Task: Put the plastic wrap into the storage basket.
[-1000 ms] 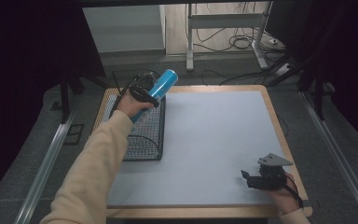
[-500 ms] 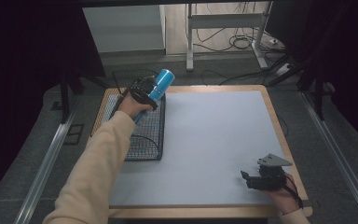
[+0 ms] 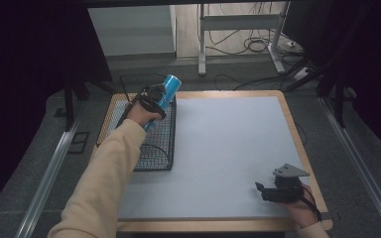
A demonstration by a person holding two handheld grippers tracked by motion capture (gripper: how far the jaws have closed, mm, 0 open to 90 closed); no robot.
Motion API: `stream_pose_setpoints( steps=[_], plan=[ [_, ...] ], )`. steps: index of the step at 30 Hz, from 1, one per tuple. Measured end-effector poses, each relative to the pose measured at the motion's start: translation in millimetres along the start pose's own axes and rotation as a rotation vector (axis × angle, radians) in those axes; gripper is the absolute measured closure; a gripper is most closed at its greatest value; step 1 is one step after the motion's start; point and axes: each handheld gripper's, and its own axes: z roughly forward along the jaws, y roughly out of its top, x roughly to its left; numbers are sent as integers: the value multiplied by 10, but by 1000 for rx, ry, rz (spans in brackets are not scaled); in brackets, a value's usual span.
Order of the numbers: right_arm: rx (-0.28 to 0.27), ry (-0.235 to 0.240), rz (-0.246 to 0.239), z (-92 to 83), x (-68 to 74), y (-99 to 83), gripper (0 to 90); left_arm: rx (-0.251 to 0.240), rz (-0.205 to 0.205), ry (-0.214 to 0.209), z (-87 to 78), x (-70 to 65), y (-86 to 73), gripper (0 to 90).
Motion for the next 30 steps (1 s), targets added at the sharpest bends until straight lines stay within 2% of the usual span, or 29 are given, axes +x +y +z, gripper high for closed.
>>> stream_pose_setpoints(
  steps=[4,7,9,10,13,19,24,30],
  plan=[
    [1,1,-4,-1,5,0,148,-8,10,10,-6,-10,-3,303],
    [3,2,-7,-2,3,-2,148,-42,7,5,-69,3,4,260],
    [3,3,-7,-2,1,-3,148,-58,14,20,-118,1,-5,243],
    [3,5,-5,-2,1,-3,149,-78,3,16,-154,-2,-22,229],
    [1,7,-3,-8,-10,-7,148,-132,-25,-21,-258,11,-80,183],
    [-3,6,8,-21,-37,-22,148,-231,-28,-93,-484,-27,-233,162],
    [-10,4,15,-22,-54,-1,148,-304,-10,-150,-667,-114,-359,158],
    [-15,7,13,-9,-45,18,148,-358,41,-226,-855,-296,-514,163]
  ],
)
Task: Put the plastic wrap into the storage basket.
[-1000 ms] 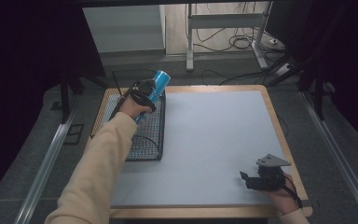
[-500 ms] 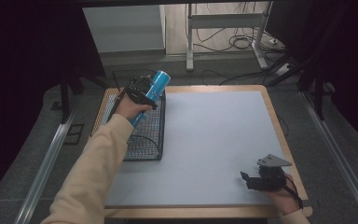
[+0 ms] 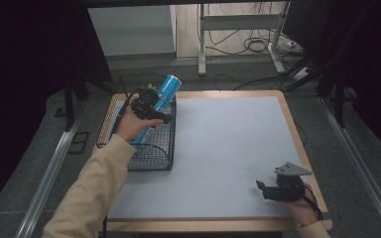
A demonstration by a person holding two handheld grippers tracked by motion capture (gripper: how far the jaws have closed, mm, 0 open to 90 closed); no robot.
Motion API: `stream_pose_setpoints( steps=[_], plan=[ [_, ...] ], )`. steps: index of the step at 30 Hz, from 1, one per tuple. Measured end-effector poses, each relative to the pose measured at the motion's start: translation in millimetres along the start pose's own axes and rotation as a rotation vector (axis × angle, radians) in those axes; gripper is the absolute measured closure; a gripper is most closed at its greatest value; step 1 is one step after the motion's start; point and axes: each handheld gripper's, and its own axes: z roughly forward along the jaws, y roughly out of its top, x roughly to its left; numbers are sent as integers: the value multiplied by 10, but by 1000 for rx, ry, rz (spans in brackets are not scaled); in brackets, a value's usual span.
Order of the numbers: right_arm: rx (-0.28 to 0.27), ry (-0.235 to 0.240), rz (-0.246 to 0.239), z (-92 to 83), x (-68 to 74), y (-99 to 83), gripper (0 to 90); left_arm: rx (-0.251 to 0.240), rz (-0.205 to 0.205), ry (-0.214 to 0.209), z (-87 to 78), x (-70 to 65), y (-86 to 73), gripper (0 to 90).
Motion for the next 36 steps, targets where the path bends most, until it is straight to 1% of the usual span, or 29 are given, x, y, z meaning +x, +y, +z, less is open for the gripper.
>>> stream_pose_setpoints(
  steps=[1,4,6,8,12,13,15,17,18,21,25,27,29,31,32,33,36],
  plan=[
    [2,0,-2,4,3,-4,148,-13,11,-13,-40,-56,-17,163],
    [6,-5,-3,-21,2,-31,148,-36,38,-38,-116,-167,-47,166],
    [-3,-12,-2,-56,5,-28,148,-55,47,-73,-163,-266,-78,166],
    [-6,-16,-2,-65,12,-25,148,-62,56,-101,-188,-339,-108,166],
    [-6,-22,-7,-80,44,-12,148,-87,76,-141,-243,-535,-195,167],
    [-6,-23,-8,-75,52,-12,149,-94,86,-152,-264,-598,-228,168],
    [-3,-22,-12,-71,64,-12,148,-95,107,-171,-289,-696,-287,168],
    [-4,-23,-15,-70,68,-13,148,-91,132,-176,-294,-795,-353,168],
    [-4,-22,-14,-71,67,-14,148,-86,143,-178,-290,-842,-388,168],
    [-5,-24,-10,-69,61,-13,148,-95,166,-196,-268,-992,-493,169],
    [-1,-24,-12,-62,57,-16,148,-100,185,-237,-234,-1151,-636,170],
    [2,-22,-13,-65,55,-17,148,-94,206,-253,-191,-1232,-736,173],
    [1,-23,-13,-61,58,-19,148,-86,203,-269,-137,-1299,-831,173],
    [-2,-24,-15,-57,62,-20,148,-67,207,-285,-66,-1350,-926,178],
    [-4,-24,-18,-52,69,-20,149,-52,213,-287,-31,-1371,-972,176],
    [-4,-24,-18,-52,69,-20,149,-49,216,-284,-4,-1383,-1008,176],
    [-8,-22,-23,-50,80,-16,148,-27,217,-260,99,-1392,-1116,177]
  ],
)
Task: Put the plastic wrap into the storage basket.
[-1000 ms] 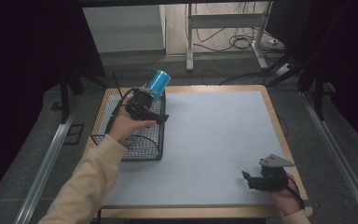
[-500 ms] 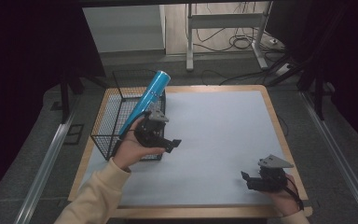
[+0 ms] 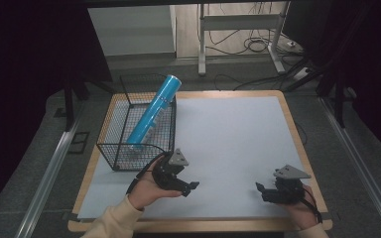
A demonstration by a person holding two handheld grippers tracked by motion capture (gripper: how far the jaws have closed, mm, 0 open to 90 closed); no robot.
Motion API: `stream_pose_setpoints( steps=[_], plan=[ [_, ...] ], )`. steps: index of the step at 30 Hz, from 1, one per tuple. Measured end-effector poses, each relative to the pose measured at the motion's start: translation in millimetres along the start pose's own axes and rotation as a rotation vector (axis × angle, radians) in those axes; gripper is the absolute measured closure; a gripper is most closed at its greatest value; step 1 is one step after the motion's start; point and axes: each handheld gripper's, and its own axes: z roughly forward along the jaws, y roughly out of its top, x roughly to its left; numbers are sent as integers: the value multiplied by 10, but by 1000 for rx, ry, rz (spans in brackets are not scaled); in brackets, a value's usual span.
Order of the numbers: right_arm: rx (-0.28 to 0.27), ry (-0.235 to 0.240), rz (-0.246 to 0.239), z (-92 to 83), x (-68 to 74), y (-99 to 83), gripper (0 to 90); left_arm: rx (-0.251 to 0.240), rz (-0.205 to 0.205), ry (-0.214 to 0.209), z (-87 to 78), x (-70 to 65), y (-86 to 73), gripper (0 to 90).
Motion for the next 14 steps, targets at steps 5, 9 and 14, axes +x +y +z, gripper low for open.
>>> stream_pose_setpoints(
  steps=[5,9,14],
  plan=[
    [-3,2,-7,12,2,1,148,16,-17,17,76,27,-89,177],
    [-13,3,-10,2,-2,4,148,16,-21,21,81,49,-91,177],
    [-29,10,-16,-11,12,12,148,13,-39,29,94,87,-125,177]
  ],
)
